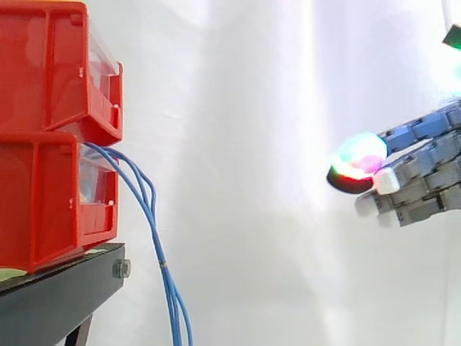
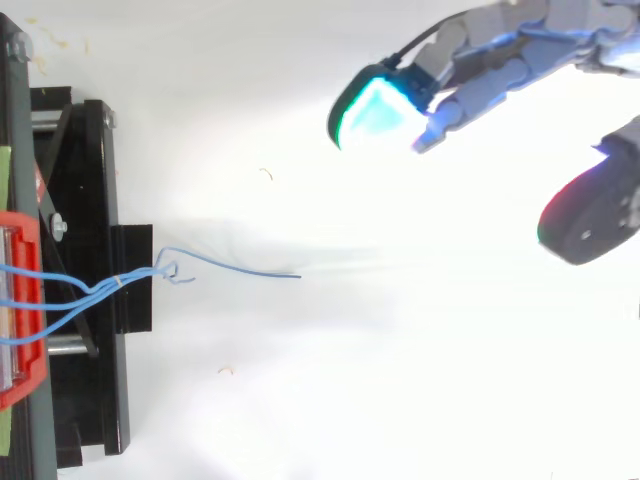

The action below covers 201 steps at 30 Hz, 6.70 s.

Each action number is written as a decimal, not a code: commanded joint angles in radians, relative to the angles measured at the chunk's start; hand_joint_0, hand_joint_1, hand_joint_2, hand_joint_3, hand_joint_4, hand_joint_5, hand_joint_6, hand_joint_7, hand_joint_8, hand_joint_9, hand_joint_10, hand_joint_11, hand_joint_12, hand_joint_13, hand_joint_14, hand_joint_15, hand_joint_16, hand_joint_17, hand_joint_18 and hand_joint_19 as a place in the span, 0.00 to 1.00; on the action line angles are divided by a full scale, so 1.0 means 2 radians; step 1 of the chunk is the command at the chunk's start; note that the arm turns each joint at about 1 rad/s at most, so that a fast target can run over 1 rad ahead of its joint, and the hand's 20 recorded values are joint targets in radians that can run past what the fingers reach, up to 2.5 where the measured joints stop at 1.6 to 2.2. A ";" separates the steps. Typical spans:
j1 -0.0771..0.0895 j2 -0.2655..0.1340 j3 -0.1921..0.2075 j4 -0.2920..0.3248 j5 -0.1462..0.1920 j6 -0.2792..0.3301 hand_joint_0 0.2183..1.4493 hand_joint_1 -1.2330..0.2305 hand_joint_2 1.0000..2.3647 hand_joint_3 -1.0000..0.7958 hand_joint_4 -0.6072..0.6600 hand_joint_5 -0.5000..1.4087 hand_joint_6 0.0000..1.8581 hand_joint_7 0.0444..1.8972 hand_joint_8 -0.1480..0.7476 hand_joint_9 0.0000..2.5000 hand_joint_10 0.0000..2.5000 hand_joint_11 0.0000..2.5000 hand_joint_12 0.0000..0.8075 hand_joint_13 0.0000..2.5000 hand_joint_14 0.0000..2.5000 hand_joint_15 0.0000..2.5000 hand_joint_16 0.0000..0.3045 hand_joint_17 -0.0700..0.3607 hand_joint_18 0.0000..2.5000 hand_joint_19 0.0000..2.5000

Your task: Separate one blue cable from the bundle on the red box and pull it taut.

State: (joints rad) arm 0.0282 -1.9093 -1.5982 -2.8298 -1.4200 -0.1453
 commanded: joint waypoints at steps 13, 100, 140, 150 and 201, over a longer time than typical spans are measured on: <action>0.010 -0.108 0.076 0.024 0.014 0.017 0.25 0.28 0.00 0.28 0.71 0.17 0.27 0.35 0.47 0.20 0.00 0.00 0.44 0.16 0.00 0.02 0.16 0.42 0.12 0.07; 0.060 -0.200 0.240 -0.101 0.051 0.050 0.30 0.36 0.00 0.33 0.68 0.23 0.27 0.69 0.50 0.32 0.00 0.06 0.44 0.26 0.00 0.07 0.15 0.40 0.21 0.13; 0.066 -0.194 0.276 -0.101 0.028 0.060 0.28 0.34 0.00 0.31 0.64 0.20 0.43 0.53 0.54 0.38 0.00 0.13 0.45 0.30 0.00 0.09 0.15 0.41 0.24 0.14; 0.065 -0.193 0.275 -0.101 0.028 0.060 0.31 0.29 0.00 0.33 0.62 0.22 0.44 0.60 0.55 0.43 0.00 0.14 0.43 0.34 0.00 0.11 0.14 0.39 0.26 0.14; 0.067 -0.193 0.276 -0.104 0.027 0.072 0.35 0.21 0.01 0.47 0.48 0.18 0.48 0.55 0.52 0.35 0.00 0.15 0.45 0.33 0.00 0.12 0.15 0.40 0.29 0.16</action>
State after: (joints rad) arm 0.1626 -2.2948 -1.0463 -3.0373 -1.3657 -0.0026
